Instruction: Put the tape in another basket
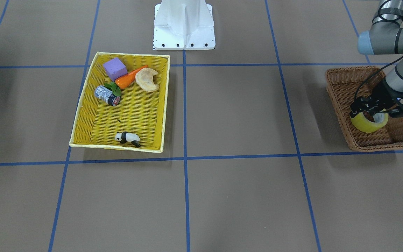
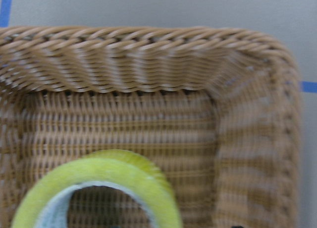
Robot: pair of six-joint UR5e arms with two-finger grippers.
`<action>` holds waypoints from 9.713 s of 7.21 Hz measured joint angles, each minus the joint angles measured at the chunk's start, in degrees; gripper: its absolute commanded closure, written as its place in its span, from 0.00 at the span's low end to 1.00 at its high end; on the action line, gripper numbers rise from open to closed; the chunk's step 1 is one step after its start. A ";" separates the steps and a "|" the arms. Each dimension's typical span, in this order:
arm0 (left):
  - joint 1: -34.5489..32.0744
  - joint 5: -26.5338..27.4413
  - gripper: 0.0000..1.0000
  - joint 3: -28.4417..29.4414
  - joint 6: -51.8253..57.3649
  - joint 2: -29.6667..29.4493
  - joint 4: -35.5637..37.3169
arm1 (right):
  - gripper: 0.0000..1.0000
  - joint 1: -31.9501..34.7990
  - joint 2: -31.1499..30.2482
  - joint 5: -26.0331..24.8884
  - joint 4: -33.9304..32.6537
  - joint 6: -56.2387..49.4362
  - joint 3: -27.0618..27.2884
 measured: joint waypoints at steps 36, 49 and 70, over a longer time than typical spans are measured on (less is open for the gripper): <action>-25.46 -5.56 0.02 -3.37 33.15 1.48 31.09 | 0.00 4.66 2.60 3.83 -13.10 -0.97 -2.51; -25.38 -9.47 0.02 -1.96 33.08 0.76 31.02 | 0.00 4.91 1.41 -0.27 -12.96 -1.06 -2.01; -25.21 -9.49 0.02 -1.57 33.26 0.66 30.77 | 0.00 4.92 -0.34 -0.13 -12.84 -1.33 -0.77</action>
